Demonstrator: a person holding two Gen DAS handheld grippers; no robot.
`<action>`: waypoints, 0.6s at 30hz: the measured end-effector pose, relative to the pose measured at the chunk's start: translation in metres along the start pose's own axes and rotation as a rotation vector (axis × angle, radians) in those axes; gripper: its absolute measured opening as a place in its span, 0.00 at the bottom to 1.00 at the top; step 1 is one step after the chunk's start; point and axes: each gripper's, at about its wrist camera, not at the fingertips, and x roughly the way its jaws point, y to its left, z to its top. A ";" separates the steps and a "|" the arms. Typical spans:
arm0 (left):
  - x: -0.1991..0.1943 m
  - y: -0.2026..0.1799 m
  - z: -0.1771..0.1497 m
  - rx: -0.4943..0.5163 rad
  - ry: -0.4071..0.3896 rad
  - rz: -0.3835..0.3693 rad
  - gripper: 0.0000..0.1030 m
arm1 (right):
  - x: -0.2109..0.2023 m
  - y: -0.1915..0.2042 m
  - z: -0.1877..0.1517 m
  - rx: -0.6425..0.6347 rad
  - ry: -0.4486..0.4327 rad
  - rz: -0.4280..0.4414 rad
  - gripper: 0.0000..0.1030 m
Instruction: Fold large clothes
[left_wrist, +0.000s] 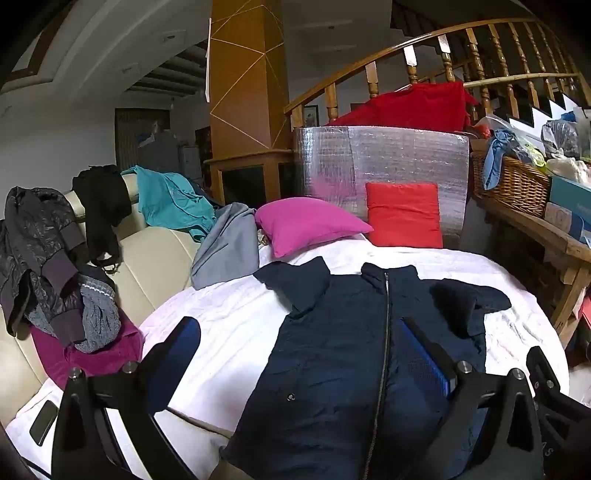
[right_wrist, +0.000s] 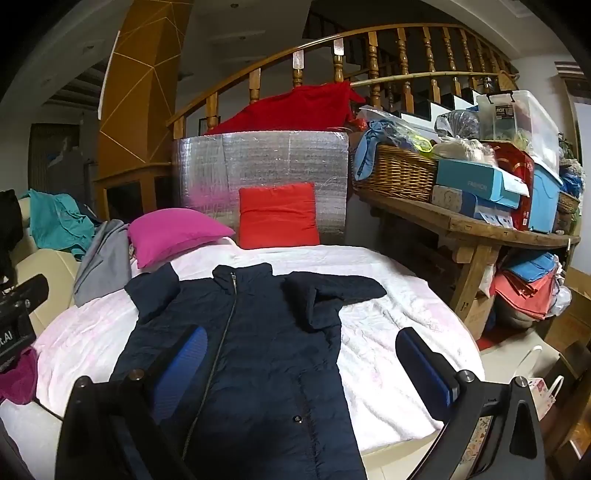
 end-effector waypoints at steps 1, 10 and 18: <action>0.000 0.001 0.000 0.000 0.001 0.000 1.00 | 0.000 0.000 0.000 -0.001 0.001 0.001 1.00; 0.003 0.003 -0.004 -0.008 0.002 -0.001 1.00 | 0.003 0.002 -0.001 0.000 0.013 0.011 1.00; 0.004 0.002 -0.001 0.004 0.012 0.005 1.00 | 0.004 0.003 -0.002 0.002 0.016 0.012 1.00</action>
